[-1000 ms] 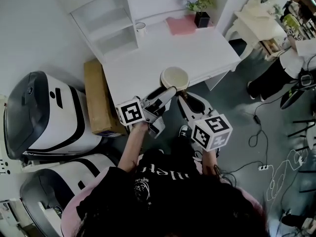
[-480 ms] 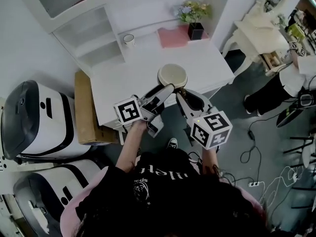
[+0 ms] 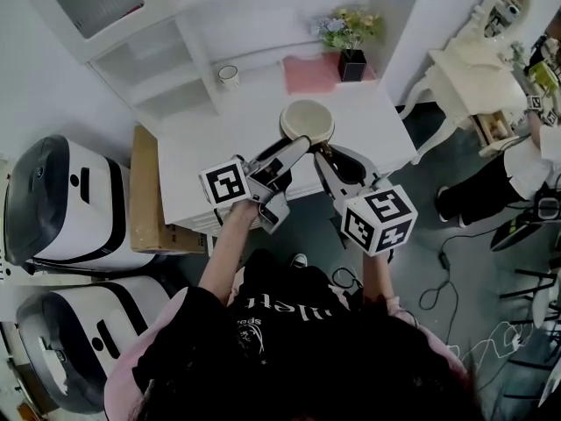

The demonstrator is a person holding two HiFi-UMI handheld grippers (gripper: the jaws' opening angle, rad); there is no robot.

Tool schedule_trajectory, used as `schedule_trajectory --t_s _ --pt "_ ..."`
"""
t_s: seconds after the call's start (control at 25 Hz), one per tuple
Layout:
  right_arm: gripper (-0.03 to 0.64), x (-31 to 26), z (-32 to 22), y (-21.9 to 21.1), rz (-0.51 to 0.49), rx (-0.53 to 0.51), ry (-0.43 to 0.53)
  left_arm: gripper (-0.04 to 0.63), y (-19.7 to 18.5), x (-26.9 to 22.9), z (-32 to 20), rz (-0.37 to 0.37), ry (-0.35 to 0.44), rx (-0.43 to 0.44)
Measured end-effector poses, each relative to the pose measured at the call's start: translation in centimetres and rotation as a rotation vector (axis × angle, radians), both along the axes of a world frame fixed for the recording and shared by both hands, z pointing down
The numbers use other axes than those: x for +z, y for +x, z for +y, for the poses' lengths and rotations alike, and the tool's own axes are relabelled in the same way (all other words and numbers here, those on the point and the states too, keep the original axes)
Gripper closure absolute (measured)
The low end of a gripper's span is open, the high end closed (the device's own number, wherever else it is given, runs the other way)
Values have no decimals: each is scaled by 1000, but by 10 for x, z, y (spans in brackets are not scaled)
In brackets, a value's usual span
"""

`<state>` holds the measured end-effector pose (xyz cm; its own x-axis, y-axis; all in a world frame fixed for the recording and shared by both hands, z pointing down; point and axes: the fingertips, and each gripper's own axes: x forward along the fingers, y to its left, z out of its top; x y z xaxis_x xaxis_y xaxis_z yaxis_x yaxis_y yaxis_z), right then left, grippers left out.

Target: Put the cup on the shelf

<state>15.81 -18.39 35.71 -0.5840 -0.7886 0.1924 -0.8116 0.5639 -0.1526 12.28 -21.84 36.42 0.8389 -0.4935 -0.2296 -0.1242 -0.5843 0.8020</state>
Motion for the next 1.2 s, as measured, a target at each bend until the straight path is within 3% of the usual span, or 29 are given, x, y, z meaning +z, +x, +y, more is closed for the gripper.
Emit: schedule_trajectory --t_s 0.4,0.68,1.0,1.2 --pt "534 -37 -64 9 23 -51 72 232 6 -36 -63 -24 52 -36" --pt "534 -66 -117 11 37 -59 122 231 10 -69 -115 -6 114 -36" --pt "534 -99 -189 3 49 -44 164 232 1 -99 -187 26 130 -22" --pt "534 -122 -222 -1 48 -25 198 232 1 -118 -216 -40 207 -12"
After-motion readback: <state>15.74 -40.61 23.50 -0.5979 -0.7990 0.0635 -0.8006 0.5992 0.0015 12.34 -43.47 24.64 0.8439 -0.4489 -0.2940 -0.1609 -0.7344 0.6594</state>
